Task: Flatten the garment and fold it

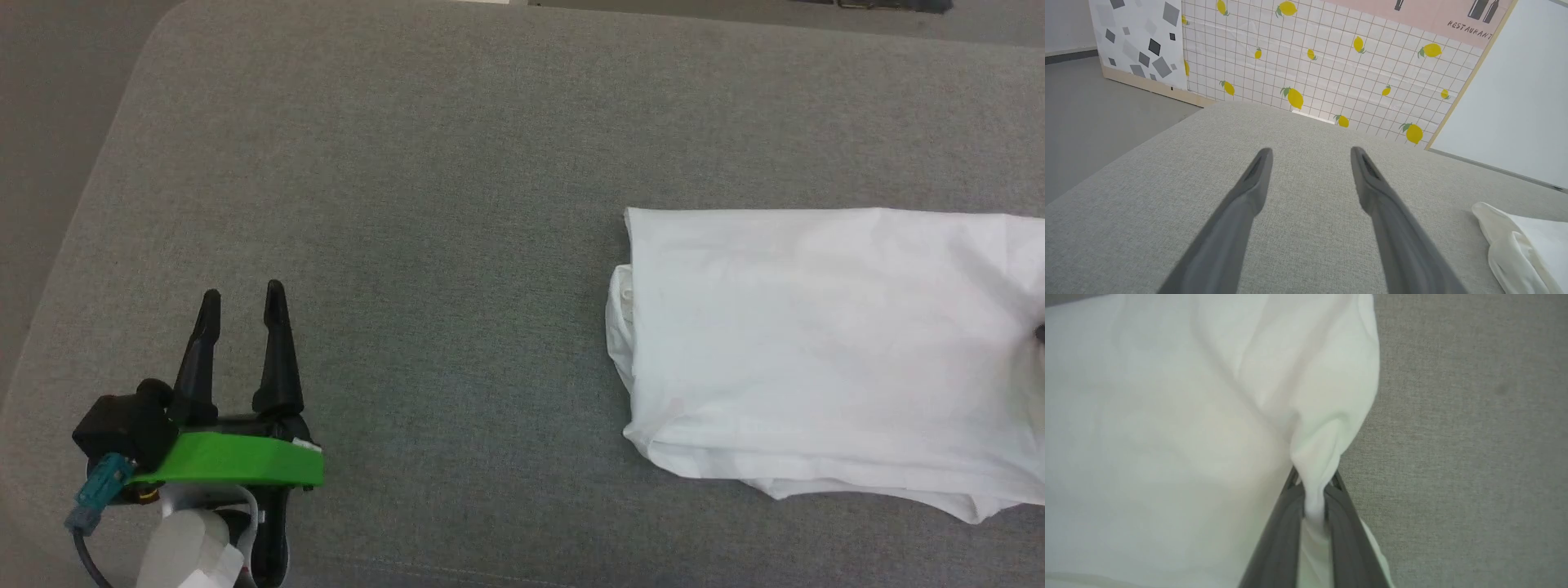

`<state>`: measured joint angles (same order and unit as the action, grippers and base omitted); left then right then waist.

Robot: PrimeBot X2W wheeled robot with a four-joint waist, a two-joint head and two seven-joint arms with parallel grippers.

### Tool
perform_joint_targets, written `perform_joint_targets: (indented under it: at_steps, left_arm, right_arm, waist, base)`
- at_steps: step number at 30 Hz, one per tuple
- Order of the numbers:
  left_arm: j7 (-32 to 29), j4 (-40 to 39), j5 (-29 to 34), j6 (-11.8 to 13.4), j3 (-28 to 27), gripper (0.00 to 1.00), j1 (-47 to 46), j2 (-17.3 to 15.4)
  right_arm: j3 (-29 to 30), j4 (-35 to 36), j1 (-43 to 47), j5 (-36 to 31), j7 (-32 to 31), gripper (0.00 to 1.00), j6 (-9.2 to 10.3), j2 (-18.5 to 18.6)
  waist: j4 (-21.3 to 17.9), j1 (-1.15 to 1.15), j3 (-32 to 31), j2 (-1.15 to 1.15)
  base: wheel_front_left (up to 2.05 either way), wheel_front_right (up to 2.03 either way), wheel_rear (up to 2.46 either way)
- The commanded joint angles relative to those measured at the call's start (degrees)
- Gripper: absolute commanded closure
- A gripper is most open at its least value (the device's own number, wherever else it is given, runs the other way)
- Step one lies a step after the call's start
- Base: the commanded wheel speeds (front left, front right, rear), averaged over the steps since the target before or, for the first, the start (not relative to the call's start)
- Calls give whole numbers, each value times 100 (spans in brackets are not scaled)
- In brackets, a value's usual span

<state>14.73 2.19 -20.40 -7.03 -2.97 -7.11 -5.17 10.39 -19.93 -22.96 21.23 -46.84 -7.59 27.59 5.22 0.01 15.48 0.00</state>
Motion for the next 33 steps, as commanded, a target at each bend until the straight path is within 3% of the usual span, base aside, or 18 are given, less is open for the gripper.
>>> perform_joint_targets:
  at_steps: [1, 6, 9, 16, 21, 26, 33]
  left_arm:
    - [27, 24, 14, -36, 10, 0, 34, 28]
    - [27, 87, 8, -41, 20, 0, 88, 30]
    - [27, 128, 0, -42, 29, 0, 150, 30]
    - [27, 166, -13, -44, 21, 0, 285, 28]
    - [27, 164, -26, -45, 50, 0, 317, 36]
    - [27, 159, -47, -45, 98, 0, 332, 50]
    - [27, 168, -110, -46, 152, 0, 278, 43]
  right_arm:
    - [133, 17, 78, -211, -50, 100, 10, -129]
    - [132, 372, 145, -594, -335, 100, 10, -340]
    - [-139, 822, 258, -656, -646, 100, 10, -241]
    - [-859, 2221, 461, -183, -1490, 100, 10, 89]
    - [-1350, 2923, 430, 198, -1785, 100, 10, -6]
    - [-1896, 3039, 244, 375, -1728, 100, 10, -354]
    - [-2729, 2549, -186, 403, -1291, 100, 10, -813]
  waist:
    - [10, -1, -7, 0]
    - [9, -1, -113, 0]
    - [4, -1, -223, 0]
    - [-52, -1, -409, 0]
    - [-76, -1, -452, 0]
    - [-59, -1, -427, 0]
    - [92, -1, -306, 0]
  base:
    - [0, 0, 0]
    - [0, 0, 0]
    - [0, 0, 0]
    - [0, 0, 0]
    - [0, 0, 0]
    - [0, 0, 0]
    - [0, 0, 0]
